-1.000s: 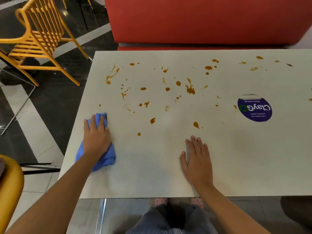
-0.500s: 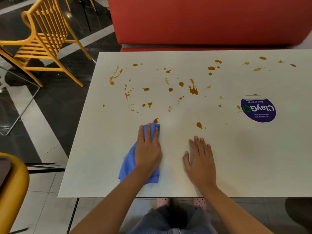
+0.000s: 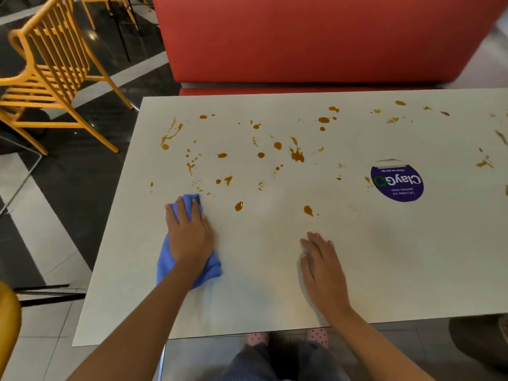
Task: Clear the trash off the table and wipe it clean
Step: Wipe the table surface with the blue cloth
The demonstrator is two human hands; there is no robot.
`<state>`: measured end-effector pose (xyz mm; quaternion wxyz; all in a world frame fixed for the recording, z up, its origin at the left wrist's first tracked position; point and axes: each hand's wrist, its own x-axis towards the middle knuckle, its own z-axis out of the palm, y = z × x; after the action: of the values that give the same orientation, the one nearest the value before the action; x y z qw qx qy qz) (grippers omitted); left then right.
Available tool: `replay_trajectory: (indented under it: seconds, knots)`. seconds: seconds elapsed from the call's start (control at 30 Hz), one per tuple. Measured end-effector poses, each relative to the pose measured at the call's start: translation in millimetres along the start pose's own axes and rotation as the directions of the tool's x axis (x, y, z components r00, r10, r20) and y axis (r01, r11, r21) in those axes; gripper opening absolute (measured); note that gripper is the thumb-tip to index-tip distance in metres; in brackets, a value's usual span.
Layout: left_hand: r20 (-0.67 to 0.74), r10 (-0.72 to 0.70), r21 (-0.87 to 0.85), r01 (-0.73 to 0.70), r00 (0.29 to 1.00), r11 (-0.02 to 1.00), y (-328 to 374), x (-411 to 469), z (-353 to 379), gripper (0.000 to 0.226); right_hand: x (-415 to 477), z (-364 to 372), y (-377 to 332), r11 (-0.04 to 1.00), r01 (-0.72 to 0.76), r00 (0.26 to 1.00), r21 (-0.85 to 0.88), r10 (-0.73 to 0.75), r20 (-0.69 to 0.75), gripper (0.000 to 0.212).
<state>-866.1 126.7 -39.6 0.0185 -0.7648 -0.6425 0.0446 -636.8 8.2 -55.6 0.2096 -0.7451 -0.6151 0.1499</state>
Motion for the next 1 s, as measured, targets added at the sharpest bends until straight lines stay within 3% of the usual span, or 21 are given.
replay_trajectory:
  seconds: [0.07, 0.2, 0.27, 0.37, 0.47, 0.73, 0.83, 1.0]
  knots:
    - [0.062, -0.108, 0.000, 0.108, 0.992, 0.994, 24, 3, -11, 0.047, -3, -9, 15, 1.000, -0.005, 0.998, -0.013, 0.004, -0.058, 0.047]
    - [0.054, 0.084, 0.115, -0.090, 0.995, 0.989, 68, -3, -4, 0.051, -1, -28, 47, 0.997, -0.073, 0.988, -0.040, 0.067, -0.136, 0.047]
    - [0.024, 0.100, 0.042, -0.101, 0.995, 0.994, 78, -7, 3, 0.054, 2, -37, 59, 0.994, -0.096, 0.985, -0.059, 0.086, -0.150, 0.048]
    - [-0.129, 0.196, -0.110, -0.210, 0.972, 0.971, 78, -21, 10, 0.049, 5, -44, 75, 0.989, -0.110, 0.984, -0.102, 0.094, -0.148, 0.051]
    - [-0.186, 0.304, -0.111, -0.328, 0.934, 0.938, 56, -34, 19, 0.050, 9, -50, 90, 0.984, -0.133, 0.983, -0.120, 0.116, -0.140, 0.054]
    - [-0.074, 0.067, -0.001, -0.068, 0.995, 0.998, 17, -16, 13, 0.035, 16, -52, 106, 0.989, -0.058, 0.989, -0.139, 0.039, -0.141, 0.048]
    - [0.036, -0.007, 0.041, 0.005, 0.999, 0.999, 38, -15, 7, 0.050, 16, -51, 106, 0.988, -0.052, 0.985, -0.143, 0.027, -0.168, 0.044]
    - [-0.026, -0.072, -0.080, 0.070, 0.997, 0.994, 110, -12, -5, 0.049, 17, -51, 106, 0.986, -0.050, 0.980, -0.158, 0.017, -0.199, 0.043]
